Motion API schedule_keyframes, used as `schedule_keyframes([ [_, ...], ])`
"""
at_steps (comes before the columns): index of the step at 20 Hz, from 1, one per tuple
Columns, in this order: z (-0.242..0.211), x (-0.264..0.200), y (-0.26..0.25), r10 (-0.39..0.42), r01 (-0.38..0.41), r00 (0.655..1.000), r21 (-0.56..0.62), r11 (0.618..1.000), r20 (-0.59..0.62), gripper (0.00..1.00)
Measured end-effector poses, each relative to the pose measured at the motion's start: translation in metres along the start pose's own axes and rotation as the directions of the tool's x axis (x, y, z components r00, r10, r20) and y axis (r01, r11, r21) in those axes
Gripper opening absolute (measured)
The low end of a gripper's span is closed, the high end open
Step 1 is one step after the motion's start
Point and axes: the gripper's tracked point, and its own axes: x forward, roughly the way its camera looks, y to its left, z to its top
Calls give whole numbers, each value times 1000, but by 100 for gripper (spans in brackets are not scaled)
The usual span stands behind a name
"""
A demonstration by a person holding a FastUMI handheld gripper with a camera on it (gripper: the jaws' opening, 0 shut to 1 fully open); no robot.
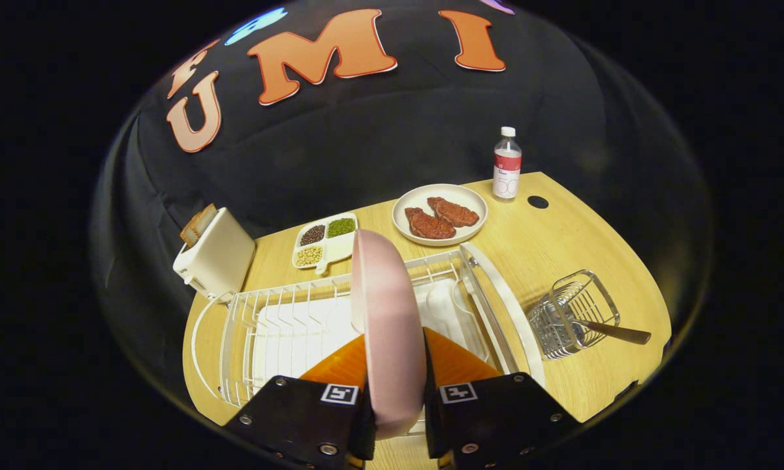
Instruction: Take the plate from the dish rack, then take the spoon from the basket and place it into the plate.
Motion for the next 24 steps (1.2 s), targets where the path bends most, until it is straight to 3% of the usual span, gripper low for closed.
schedule_keyframes([
  [11,49,-15,-11,-140,150,981,-62,987,135,26],
  [16,57,-33,-7,-102,107,984,-22,994,145,25],
  [24,17,-92,1,37,-44,994,64,997,101,25],
])
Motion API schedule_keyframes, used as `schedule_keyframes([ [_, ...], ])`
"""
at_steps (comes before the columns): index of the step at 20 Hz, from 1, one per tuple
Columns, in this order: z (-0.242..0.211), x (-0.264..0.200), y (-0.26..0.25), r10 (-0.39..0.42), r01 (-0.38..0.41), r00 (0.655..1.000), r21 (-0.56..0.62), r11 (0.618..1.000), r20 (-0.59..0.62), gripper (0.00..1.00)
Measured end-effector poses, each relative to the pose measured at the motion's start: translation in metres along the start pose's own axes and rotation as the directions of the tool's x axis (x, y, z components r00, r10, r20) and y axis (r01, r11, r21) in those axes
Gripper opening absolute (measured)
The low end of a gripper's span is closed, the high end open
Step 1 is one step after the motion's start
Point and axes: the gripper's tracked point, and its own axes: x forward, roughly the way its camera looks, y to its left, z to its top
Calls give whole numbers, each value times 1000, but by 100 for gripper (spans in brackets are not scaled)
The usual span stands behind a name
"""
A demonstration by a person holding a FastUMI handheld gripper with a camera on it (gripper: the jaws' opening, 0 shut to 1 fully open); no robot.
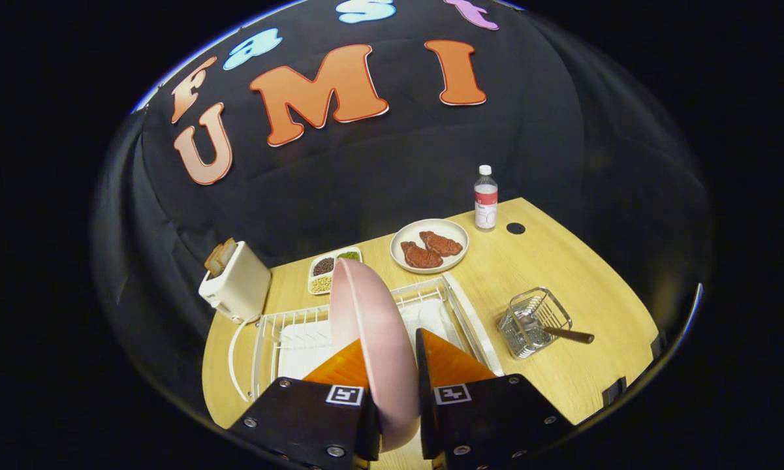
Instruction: Take the plate from the dish rack, then take the spoon from the basket and place it into the plate.
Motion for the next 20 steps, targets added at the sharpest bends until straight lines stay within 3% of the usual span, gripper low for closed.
schedule_keyframes([
  [8,-75,-52,-6,68,-62,995,89,994,-75,25],
  [20,-188,-86,-19,110,-65,980,257,964,-166,25],
])
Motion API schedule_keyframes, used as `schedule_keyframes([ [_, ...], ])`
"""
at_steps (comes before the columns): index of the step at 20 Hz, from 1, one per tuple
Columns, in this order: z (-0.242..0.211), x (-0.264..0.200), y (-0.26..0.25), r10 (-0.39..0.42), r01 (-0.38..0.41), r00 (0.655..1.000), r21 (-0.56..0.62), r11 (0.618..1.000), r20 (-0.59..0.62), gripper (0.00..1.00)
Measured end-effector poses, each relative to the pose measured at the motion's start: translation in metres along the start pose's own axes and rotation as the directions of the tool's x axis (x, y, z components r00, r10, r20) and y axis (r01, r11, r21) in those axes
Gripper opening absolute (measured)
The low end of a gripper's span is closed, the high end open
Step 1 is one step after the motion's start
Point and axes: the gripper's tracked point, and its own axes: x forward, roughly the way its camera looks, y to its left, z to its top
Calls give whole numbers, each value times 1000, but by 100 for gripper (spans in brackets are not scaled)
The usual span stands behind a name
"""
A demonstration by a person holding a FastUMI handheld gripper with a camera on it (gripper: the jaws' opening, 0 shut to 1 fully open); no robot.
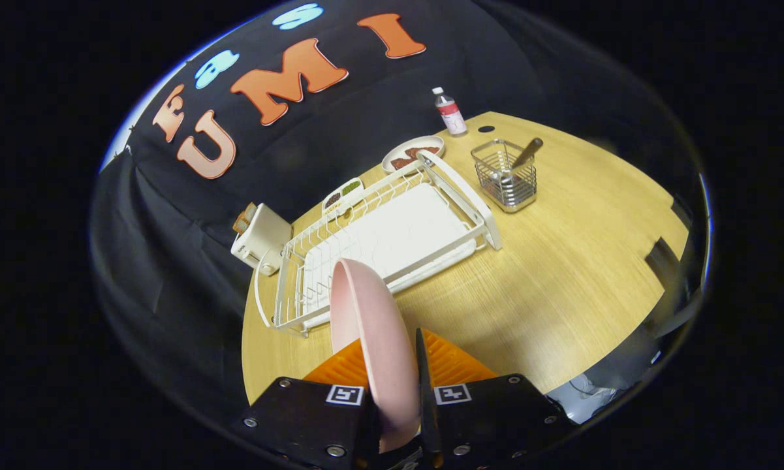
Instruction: Take the plate from the dish rack, then take the spoon from the basket and place it into the plate.
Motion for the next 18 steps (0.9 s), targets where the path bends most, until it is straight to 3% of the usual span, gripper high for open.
schedule_keyframes([
  [3,-20,12,-8,-3,4,1000,36,999,-25,25],
  [11,-51,44,12,143,-127,987,184,975,-74,25],
  [18,-71,65,10,167,-127,976,254,959,-139,25],
])
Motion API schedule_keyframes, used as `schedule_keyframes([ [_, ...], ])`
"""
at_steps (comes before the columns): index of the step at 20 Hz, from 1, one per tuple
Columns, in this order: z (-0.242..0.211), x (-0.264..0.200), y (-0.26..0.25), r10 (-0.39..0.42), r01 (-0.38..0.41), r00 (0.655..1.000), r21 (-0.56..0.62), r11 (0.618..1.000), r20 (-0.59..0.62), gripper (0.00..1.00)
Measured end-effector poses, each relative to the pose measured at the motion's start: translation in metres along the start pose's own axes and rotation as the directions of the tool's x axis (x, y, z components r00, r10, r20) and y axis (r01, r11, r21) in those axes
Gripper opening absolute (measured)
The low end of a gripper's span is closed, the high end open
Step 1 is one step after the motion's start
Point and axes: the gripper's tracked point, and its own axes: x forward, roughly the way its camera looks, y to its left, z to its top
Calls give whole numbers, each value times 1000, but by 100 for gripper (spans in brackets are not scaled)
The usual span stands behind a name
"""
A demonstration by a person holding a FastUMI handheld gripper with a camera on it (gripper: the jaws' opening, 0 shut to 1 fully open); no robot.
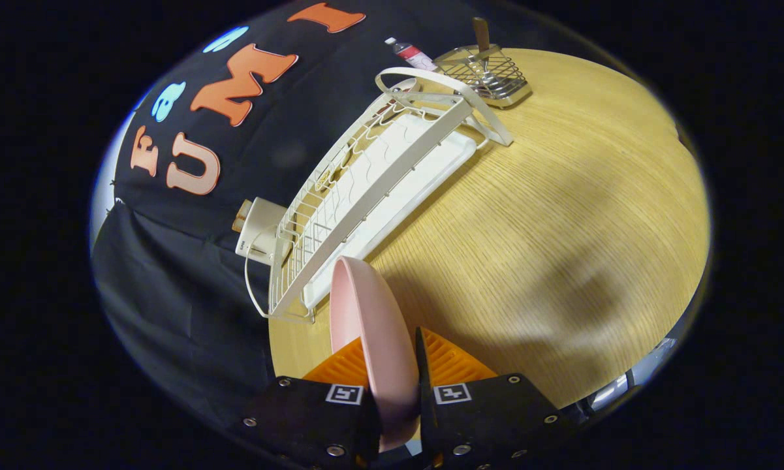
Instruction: Take the plate from the dish rack, then take the spoon from the basket and place it into the plate.
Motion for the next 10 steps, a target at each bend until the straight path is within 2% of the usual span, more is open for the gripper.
schedule_keyframes([
  [6,4,-2,-5,-11,12,999,55,998,-33,28],
  [9,15,-11,-18,-55,55,998,36,998,-17,44],
  [10,20,-14,-22,-61,61,998,39,997,-6,60],
])
